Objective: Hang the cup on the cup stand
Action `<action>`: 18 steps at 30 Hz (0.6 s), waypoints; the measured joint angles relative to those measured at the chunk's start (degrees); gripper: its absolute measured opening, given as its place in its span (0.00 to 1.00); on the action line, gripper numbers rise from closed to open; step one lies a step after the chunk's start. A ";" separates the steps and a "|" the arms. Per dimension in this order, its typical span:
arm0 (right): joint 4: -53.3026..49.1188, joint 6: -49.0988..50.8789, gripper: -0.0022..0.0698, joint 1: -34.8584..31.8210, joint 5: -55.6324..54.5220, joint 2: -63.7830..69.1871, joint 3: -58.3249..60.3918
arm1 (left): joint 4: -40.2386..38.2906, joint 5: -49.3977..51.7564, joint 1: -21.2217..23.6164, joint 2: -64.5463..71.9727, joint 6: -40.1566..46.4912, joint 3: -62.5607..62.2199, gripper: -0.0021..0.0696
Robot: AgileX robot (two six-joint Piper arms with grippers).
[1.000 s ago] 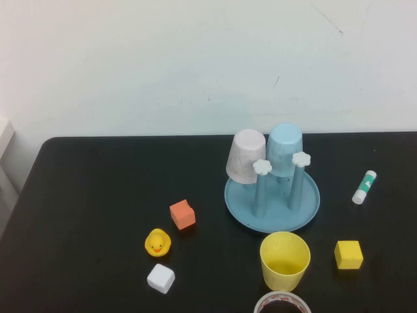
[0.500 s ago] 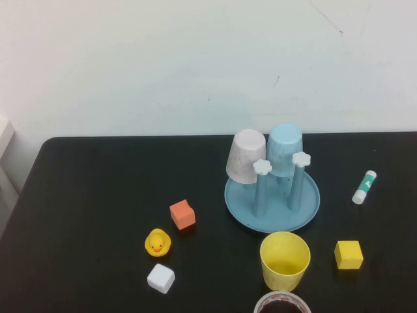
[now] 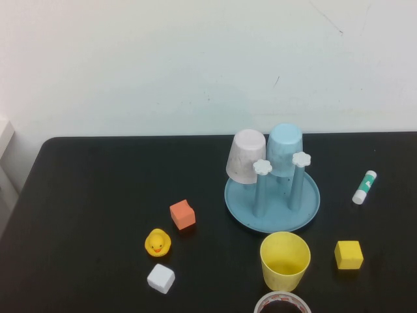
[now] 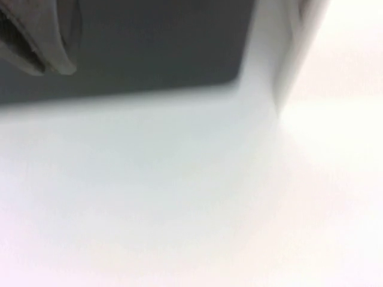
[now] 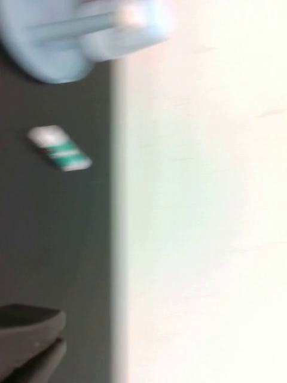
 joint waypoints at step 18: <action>5.53 4.56 0.03 0.00 -37.52 0.00 0.00 | 1.26 -45.07 -1.10 0.00 -7.98 0.00 0.03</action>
